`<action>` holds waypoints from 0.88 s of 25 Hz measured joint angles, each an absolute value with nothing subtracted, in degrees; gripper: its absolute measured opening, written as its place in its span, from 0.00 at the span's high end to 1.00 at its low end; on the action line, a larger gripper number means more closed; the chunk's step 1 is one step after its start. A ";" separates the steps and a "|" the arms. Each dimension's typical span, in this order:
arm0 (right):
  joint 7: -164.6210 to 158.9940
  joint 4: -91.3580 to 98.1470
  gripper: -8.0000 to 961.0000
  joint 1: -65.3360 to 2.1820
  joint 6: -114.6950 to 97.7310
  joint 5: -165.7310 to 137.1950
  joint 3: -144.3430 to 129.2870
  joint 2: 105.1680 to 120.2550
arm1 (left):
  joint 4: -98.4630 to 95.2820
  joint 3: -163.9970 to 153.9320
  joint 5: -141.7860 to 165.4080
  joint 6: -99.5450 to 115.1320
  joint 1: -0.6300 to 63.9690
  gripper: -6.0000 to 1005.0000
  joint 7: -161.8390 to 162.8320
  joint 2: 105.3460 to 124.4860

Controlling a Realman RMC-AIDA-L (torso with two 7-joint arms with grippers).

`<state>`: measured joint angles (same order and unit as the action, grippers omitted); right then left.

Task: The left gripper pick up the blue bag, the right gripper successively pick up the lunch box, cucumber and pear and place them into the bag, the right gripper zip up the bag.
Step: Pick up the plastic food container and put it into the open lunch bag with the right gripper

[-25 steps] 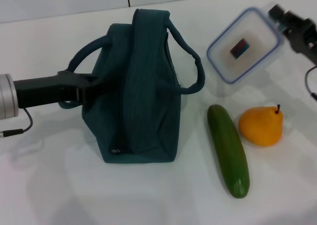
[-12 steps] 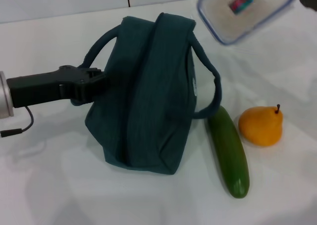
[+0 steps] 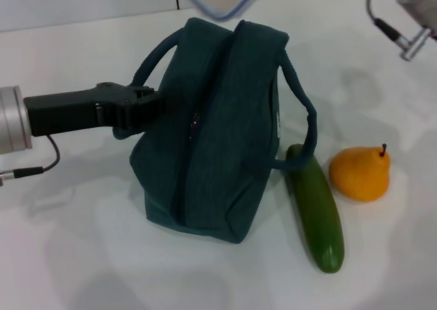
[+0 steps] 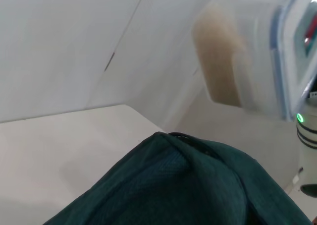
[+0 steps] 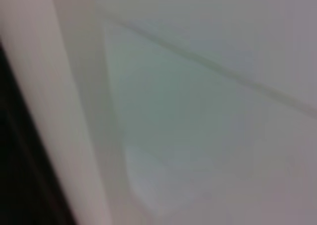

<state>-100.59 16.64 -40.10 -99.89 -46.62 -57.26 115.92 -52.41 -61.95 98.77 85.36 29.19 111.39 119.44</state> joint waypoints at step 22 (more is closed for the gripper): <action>-91.53 16.50 0.88 -31.49 -94.24 -52.12 -65.29 115.29 | -48.96 -62.01 98.32 85.08 31.46 0.93 110.81 119.35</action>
<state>-91.53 16.50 -31.49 -94.24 -52.12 -65.29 115.29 -48.96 -62.01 98.32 85.08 31.46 110.81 119.35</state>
